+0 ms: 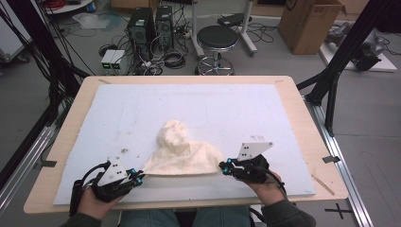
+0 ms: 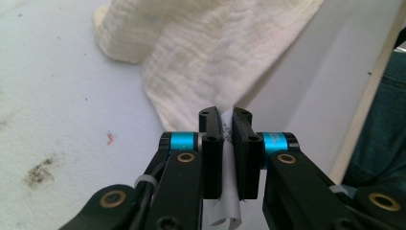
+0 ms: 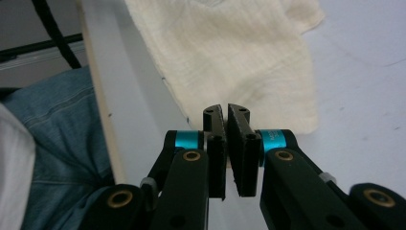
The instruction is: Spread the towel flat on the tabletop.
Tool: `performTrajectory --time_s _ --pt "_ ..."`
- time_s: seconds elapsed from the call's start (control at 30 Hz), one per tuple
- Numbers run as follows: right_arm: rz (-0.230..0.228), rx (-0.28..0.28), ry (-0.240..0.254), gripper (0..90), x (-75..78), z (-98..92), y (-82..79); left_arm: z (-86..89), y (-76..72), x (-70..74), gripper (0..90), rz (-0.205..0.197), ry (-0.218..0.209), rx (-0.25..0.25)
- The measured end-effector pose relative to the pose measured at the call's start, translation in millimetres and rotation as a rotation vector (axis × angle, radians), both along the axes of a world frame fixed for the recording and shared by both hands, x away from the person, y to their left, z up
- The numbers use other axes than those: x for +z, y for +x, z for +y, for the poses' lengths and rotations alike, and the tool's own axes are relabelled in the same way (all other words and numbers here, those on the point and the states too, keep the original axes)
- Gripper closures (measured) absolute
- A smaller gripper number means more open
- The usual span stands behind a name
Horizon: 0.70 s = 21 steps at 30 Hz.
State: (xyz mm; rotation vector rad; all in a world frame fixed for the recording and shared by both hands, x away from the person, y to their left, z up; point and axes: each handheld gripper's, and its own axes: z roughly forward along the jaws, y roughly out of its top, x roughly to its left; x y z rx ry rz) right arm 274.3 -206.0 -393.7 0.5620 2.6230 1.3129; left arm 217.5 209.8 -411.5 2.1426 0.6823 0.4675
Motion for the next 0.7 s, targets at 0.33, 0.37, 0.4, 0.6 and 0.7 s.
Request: performTrajectory --time_s 0.33,0.37,0.4,0.6,0.7 --pt "0.087 0.044 -0.039 85.8 -29.0 4.5 -15.9 2.0 -7.0 -4.3 81.5 0.042 -0.051 -0.039" --pt "0.097 0.045 -0.043 85.6 -30.2 4.3 -15.4 2.2 -6.7 -4.3 79.4 0.043 -0.060 -0.043" --pt "0.103 0.047 -0.036 85.1 -30.9 4.3 -14.7 2.3 -6.7 -4.0 78.0 0.040 -0.067 -0.044" --pt "0.094 0.042 0.029 71.3 -24.6 -1.7 -10.3 4.8 -2.7 -1.8 60.6 0.029 -0.120 -0.037" --pt "0.080 0.041 0.037 68.6 -20.7 -2.9 -6.7 4.0 2.9 -0.5 58.5 0.022 -0.141 -0.030"
